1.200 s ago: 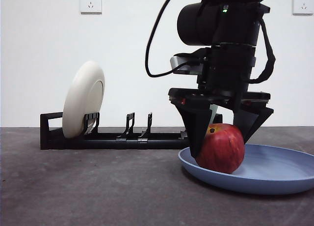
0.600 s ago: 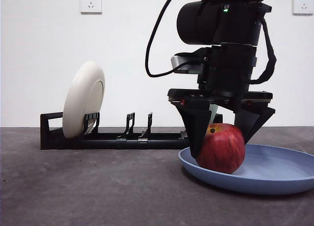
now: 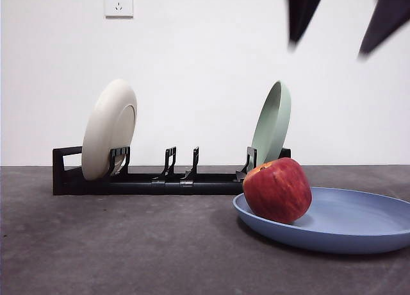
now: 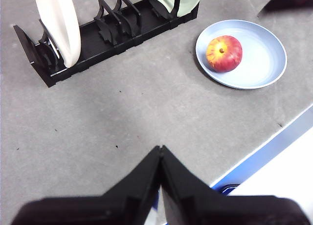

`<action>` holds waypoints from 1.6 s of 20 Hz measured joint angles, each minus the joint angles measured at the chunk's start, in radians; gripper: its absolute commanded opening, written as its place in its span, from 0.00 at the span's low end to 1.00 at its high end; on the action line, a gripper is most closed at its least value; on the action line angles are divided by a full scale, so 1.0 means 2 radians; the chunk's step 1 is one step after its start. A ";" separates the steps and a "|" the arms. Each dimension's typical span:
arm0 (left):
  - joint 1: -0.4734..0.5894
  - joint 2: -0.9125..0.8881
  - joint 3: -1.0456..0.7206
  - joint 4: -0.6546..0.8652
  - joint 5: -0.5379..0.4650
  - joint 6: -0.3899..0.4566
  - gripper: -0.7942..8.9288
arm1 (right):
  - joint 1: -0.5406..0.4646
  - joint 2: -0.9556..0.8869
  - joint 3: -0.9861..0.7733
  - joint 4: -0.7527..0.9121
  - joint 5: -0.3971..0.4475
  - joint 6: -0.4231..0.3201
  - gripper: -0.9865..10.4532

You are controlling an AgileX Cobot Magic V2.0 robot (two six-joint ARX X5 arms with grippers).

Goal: Take the blue plate from the plate rack,put the plate on the table,take the apple from the table,put the apple in the plate

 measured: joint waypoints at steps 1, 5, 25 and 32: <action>0.000 0.000 0.000 0.000 0.000 0.000 0.08 | 0.000 -0.027 0.018 -0.016 0.000 0.000 0.52; 0.000 0.000 0.000 0.000 0.000 0.000 0.08 | 0.000 -0.107 0.105 -0.064 0.008 -0.004 0.08; -0.002 0.009 0.000 0.000 0.001 0.000 0.08 | 0.000 -0.120 0.239 -0.176 0.013 -0.006 0.09; 0.029 0.009 0.000 0.000 0.003 0.000 0.08 | 0.000 -0.097 0.240 -0.176 0.013 -0.006 0.09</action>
